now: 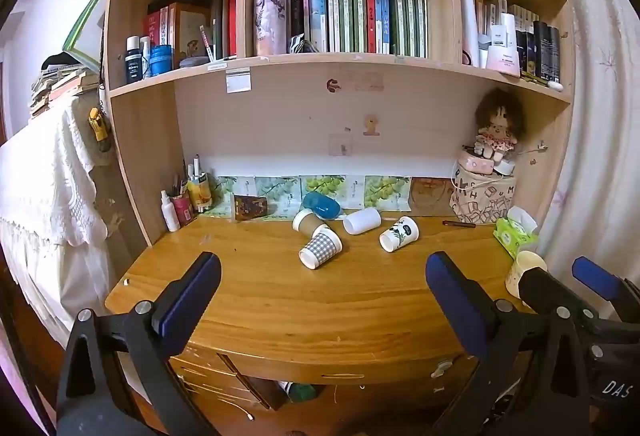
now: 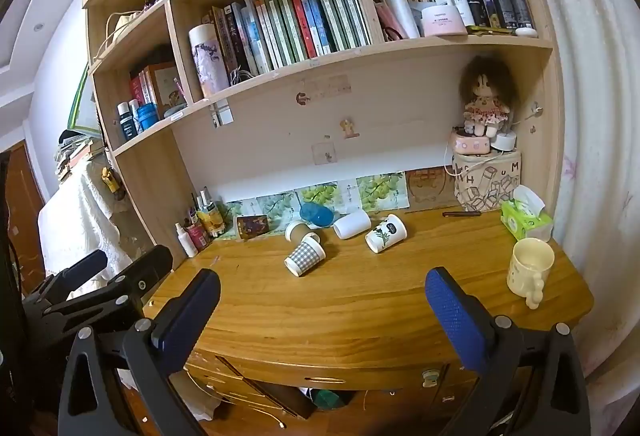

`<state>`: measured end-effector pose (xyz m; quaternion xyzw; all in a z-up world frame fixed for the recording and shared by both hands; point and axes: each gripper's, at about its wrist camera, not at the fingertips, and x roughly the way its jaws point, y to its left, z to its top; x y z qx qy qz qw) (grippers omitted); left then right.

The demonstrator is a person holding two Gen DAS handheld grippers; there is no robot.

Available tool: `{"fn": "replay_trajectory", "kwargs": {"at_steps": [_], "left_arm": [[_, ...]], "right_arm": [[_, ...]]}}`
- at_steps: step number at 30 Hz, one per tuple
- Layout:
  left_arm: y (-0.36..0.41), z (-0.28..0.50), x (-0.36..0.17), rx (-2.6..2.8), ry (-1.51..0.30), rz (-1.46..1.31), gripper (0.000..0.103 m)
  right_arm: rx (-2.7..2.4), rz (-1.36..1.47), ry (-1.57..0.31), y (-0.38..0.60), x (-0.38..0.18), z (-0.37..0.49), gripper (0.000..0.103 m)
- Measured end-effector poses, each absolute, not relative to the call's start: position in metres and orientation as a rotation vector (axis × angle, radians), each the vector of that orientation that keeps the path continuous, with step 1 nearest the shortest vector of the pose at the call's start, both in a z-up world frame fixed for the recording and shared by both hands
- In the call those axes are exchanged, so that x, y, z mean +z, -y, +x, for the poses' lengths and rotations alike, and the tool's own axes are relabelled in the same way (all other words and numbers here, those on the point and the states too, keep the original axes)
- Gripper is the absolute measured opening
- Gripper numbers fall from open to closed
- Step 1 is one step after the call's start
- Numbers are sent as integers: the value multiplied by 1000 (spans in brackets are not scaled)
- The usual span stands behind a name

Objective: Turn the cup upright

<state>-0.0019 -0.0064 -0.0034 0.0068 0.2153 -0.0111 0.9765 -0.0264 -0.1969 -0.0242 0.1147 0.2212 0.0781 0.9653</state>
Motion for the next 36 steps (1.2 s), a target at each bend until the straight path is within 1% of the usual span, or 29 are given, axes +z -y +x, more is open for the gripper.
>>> {"fn": "replay_trajectory", "kwargs": {"at_steps": [11, 16, 36], "left_arm": [[5, -5, -10, -17, -445, -3, 102], [7, -11, -12, -11, -460, -16, 102], [27, -3, -12, -17, -550, 35, 102]], "right_arm": [[164, 238, -453, 196, -25, -28, 103], [184, 246, -457, 201, -35, -38, 103], [182, 339, -540, 219, -46, -31, 103]]}}
